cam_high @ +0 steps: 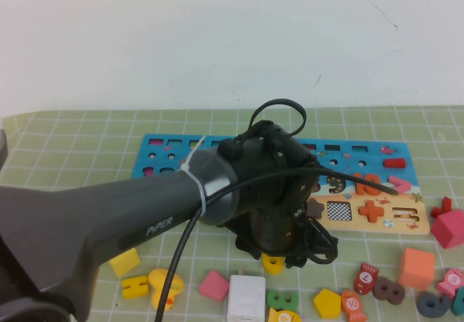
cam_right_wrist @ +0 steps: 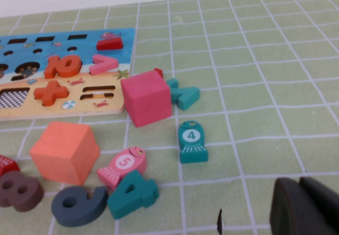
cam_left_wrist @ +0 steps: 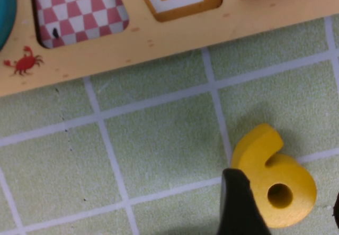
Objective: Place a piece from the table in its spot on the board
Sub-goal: Pick up the "number 6", then place the "number 6" into the hole of the number 6
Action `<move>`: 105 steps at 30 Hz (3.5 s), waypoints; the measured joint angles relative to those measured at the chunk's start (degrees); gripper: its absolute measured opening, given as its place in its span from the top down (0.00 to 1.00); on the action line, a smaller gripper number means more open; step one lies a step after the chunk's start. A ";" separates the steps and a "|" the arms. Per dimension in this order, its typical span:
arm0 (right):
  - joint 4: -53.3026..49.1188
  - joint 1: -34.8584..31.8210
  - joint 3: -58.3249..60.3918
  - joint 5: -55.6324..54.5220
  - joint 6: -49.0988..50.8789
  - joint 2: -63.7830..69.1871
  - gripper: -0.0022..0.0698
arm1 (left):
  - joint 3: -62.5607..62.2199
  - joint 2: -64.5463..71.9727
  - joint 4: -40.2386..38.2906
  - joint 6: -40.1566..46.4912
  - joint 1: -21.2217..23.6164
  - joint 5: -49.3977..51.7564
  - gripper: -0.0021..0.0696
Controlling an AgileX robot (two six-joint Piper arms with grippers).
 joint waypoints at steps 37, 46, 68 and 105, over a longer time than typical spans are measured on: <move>0.00 0.00 0.00 0.00 0.00 0.00 0.97 | -10.75 2.01 11.09 2.14 0.00 10.99 0.58; 0.00 0.00 0.00 0.00 0.00 0.00 0.97 | -15.84 1.96 17.53 -1.01 1.17 5.44 0.58; 0.00 0.00 0.00 0.00 0.00 0.00 0.97 | -15.96 10.01 7.62 2.19 7.77 -7.19 0.58; 0.00 0.00 0.00 0.00 -0.91 0.00 0.97 | -16.60 12.20 11.25 3.29 7.77 -7.40 0.58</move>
